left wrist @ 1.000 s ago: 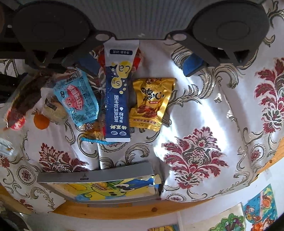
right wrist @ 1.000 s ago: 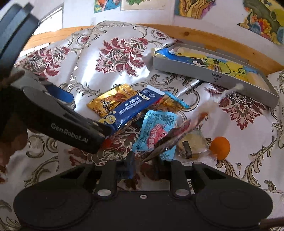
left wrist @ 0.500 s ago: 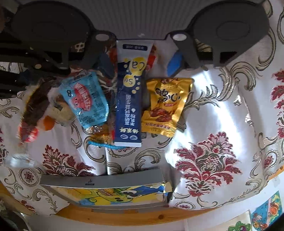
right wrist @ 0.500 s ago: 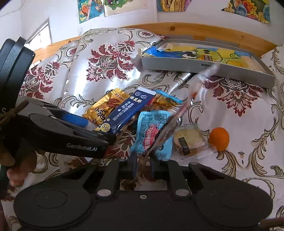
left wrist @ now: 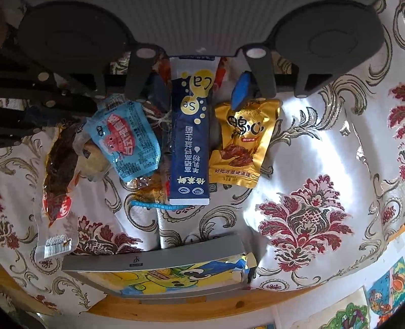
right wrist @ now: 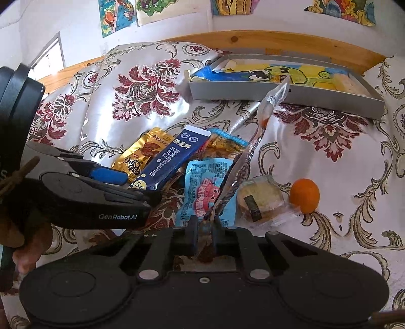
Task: Organize snacks
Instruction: 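Close right tool on the dried-meat packet while left tool grasps the blue milk powder stick, then lift the dried-meat packet with right tool while left tool carries the milk stick to the tray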
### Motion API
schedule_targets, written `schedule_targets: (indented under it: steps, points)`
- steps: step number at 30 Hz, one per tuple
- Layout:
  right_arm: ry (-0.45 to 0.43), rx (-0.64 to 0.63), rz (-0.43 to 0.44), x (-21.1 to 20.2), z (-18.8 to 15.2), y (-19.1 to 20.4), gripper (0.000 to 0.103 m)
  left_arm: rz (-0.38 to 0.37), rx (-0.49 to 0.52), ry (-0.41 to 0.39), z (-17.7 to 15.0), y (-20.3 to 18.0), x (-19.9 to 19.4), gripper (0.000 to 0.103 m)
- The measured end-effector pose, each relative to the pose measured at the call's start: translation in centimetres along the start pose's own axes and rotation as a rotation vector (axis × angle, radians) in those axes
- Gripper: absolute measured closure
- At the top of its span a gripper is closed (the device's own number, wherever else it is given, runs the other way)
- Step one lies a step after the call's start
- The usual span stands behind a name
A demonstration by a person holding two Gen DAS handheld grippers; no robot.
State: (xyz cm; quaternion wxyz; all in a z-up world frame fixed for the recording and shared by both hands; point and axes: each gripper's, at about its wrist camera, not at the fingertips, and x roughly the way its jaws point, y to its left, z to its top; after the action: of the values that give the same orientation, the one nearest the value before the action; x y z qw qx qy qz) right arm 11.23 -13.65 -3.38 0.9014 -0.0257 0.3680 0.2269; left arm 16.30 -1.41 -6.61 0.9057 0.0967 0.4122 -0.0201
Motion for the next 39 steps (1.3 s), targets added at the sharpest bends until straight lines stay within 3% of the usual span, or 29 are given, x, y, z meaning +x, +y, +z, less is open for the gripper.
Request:
schedule_targets:
  steps: [9,17,23,26,39]
  points:
    - [-0.008,-0.014,0.002,0.3,-0.1,0.1,0.093,0.016,0.063,0.001,0.0,-1.2,0.1,0.066]
    - [-0.062,-0.129,-0.031,-0.2,-0.2,1.4,0.1,0.001,-0.008,0.001,0.1,-0.7,-0.5,0.069]
    - [-0.093,-0.144,-0.067,-0.4,-0.1,1.3,0.101,-0.011,-0.07,0.0,0.0,-0.4,-1.4,0.07]
    - [-0.113,-0.159,-0.081,-0.7,-0.1,1.4,0.101,-0.019,-0.092,-0.008,-0.1,-0.2,-2.1,0.078]
    - [-0.157,-0.167,-0.101,-1.8,0.2,1.4,0.101,-0.072,-0.176,-0.038,-0.2,0.5,-4.3,0.078]
